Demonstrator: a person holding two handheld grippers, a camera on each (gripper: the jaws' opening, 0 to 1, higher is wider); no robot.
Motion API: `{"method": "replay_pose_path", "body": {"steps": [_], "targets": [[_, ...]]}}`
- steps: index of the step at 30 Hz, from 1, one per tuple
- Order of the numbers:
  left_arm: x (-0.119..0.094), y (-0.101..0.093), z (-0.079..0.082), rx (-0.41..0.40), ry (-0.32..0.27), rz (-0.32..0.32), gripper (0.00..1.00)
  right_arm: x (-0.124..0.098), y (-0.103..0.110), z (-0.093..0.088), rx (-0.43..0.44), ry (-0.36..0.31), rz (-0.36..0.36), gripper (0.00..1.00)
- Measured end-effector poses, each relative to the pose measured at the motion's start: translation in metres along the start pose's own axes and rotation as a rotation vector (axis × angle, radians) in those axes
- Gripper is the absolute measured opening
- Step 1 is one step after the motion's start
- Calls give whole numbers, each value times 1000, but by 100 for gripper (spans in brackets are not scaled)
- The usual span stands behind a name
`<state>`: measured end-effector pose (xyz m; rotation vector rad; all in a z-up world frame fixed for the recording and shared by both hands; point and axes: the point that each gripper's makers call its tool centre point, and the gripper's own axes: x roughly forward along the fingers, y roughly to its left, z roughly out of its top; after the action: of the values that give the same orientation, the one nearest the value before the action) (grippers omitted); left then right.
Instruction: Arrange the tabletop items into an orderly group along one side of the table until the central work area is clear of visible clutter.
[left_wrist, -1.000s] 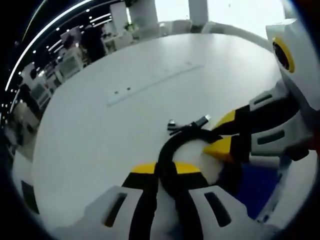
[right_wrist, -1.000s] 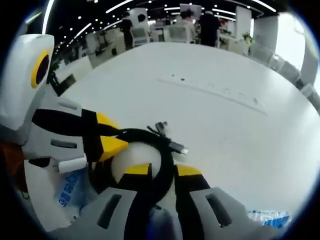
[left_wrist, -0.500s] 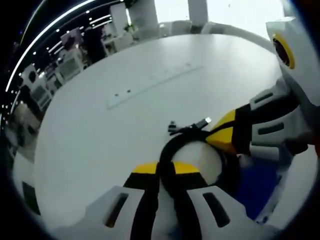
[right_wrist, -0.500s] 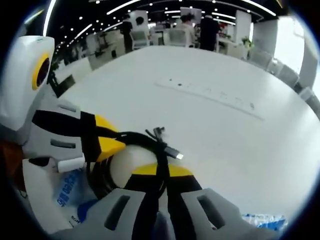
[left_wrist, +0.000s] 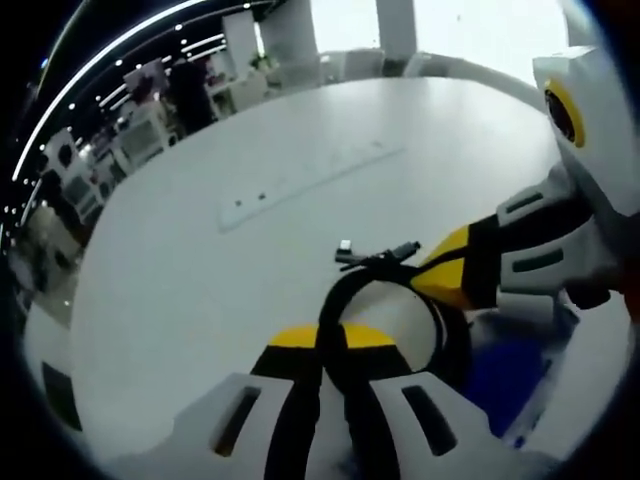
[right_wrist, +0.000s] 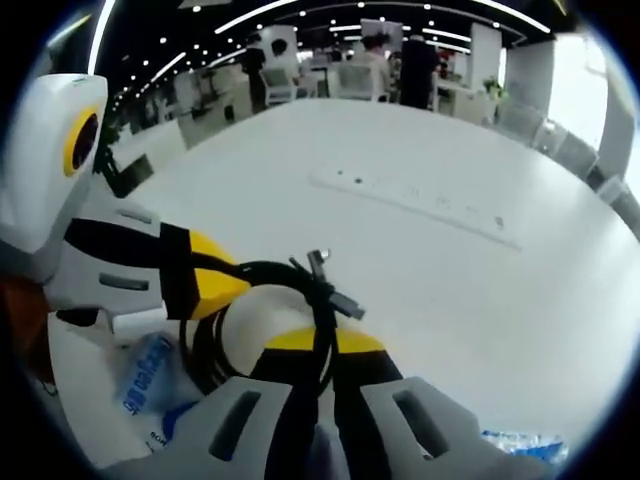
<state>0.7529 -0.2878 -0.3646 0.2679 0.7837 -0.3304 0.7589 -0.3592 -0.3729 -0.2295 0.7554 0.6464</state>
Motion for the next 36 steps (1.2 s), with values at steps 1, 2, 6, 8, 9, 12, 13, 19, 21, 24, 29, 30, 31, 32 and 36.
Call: {"method": "replay_pose_path", "body": {"steps": [1, 2, 6, 8, 9, 12, 13, 19, 21, 24, 29, 30, 31, 32, 36], "targets": [[-2, 0, 1, 0, -3, 1, 3, -1, 0, 1, -1, -2, 0, 3], [-4, 0, 2, 0, -6, 1, 3, -2, 0, 2, -2, -5, -1, 3], [-11, 1, 8, 0, -23, 5, 2, -11, 0, 9, -8, -20, -3, 3], [-15, 0, 11, 0, -30, 6, 2, -14, 0, 12, -14, -26, -6, 3], [-18, 0, 14, 1, -36, 7, 2, -17, 1, 15, -16, -31, -7, 3], [-24, 2, 20, 1, -51, 10, 2, -24, 1, 21, -25, -46, -11, 2], [-26, 2, 21, 0, -54, 11, 2, -26, 1, 23, -26, -49, -12, 2], [-44, -3, 30, -1, -85, 10, 2, -44, 2, 32, -45, -70, -18, 2], [-50, -6, 34, 5, -95, 9, 2, -50, 2, 33, -50, -74, -21, 2], [-59, -9, 39, 7, -113, 7, 3, -60, 2, 36, -56, -84, -26, 2], [-75, -15, 45, 8, -139, 2, 3, -80, 5, 40, -69, -102, -36, 2], [-80, -18, 46, 8, -147, 1, 3, -85, 6, 41, -73, -106, -38, 2], [-83, -19, 47, 8, -152, 0, 3, -89, 6, 41, -75, -109, -40, 2], [-87, -22, 49, 11, -160, -2, 3, -94, 7, 42, -79, -113, -43, 2], [-102, -29, 52, 13, -181, -11, 3, -112, 10, 41, -94, -122, -49, 2]]}}
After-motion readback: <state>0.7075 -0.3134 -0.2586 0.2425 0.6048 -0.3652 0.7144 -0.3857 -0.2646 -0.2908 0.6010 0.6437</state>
